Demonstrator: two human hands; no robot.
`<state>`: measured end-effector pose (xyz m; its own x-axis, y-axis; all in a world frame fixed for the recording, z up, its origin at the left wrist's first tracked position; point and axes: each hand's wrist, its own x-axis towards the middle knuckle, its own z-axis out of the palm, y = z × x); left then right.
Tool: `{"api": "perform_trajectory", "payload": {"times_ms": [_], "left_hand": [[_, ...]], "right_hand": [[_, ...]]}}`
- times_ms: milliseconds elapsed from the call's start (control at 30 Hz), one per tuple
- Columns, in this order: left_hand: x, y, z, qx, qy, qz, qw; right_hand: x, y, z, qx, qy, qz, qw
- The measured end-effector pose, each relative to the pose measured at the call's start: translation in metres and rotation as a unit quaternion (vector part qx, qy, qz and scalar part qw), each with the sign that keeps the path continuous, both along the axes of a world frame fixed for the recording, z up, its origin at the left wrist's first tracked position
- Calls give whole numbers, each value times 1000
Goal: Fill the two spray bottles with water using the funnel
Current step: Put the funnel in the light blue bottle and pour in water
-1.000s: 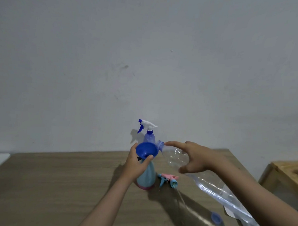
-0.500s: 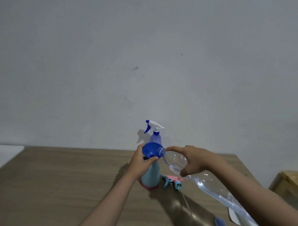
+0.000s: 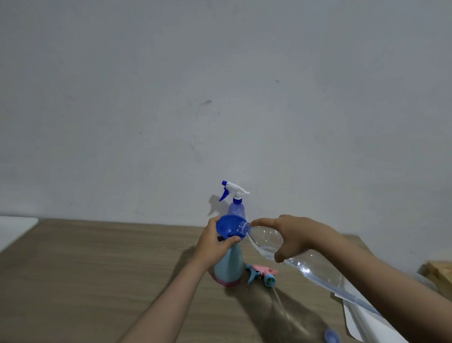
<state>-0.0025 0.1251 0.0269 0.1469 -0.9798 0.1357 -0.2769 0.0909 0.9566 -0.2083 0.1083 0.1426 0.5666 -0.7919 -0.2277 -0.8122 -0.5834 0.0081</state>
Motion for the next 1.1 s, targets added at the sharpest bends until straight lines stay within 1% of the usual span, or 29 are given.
{"api": "perform_trajectory", "payload": {"times_ms": [167, 367, 500, 567, 667, 733, 833, 1000, 1100], "left_hand": [[0, 0, 0, -5, 1, -1, 1000], [1, -2, -1, -12, -4, 5, 1000], [1, -2, -1, -10, -9, 4, 1000], [1, -2, -1, -6, -7, 5, 1000], [2, -4, -3, -3, -7, 10, 1000], [1, -4, -4, -4, -12, 12, 1000], [1, -4, -4, 1, -19, 15, 1000], [1, -5, -5, 13, -25, 15, 999], [0, -5, -4, 16, -27, 17, 999]], "right_hand": [[-3, -5, -8, -8, -20, 5, 1000], [-9, -3, -18, -25, -69, 2, 997], [-11, -2, -25, -45, -129, 8, 991], [-13, -2, -22, -57, -186, 9, 981], [-22, -4, -9, -81, -306, 20, 948], [-33, -7, -3, -111, -383, 28, 917], [-51, -11, -3, -173, -467, 4, 867], [-71, -11, -34, -244, -558, -49, 791], [-76, -11, -63, -298, -576, -80, 757]]}}
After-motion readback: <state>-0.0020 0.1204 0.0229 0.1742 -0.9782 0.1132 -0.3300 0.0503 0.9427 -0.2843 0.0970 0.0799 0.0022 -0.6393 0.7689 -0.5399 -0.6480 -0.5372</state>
